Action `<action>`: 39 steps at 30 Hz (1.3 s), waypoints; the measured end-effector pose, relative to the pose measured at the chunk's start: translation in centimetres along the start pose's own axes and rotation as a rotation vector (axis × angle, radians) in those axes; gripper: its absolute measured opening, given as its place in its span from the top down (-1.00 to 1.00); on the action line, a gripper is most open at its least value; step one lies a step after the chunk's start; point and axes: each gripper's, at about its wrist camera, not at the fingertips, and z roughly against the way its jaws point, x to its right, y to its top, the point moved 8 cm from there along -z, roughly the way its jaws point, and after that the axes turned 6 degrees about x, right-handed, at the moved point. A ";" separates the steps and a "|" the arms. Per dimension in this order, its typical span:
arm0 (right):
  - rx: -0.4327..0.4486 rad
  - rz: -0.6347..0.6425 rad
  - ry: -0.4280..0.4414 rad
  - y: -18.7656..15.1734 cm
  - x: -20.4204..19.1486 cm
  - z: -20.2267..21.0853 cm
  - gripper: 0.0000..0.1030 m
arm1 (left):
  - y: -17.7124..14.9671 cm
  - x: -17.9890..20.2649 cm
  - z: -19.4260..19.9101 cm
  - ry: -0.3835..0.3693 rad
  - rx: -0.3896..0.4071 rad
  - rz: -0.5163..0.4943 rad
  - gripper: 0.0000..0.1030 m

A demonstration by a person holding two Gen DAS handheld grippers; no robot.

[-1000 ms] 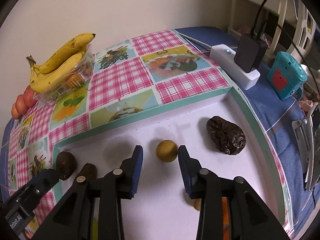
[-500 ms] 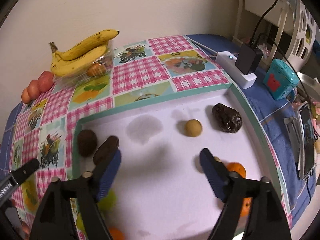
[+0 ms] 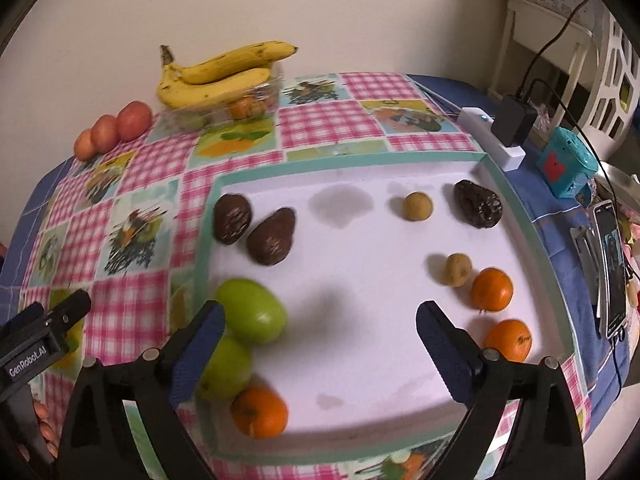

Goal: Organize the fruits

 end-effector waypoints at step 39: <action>0.097 0.093 0.032 -3.4 -4.0 7.7 -0.88 | -4.5 -6.7 7.6 0.110 0.001 0.010 -1.00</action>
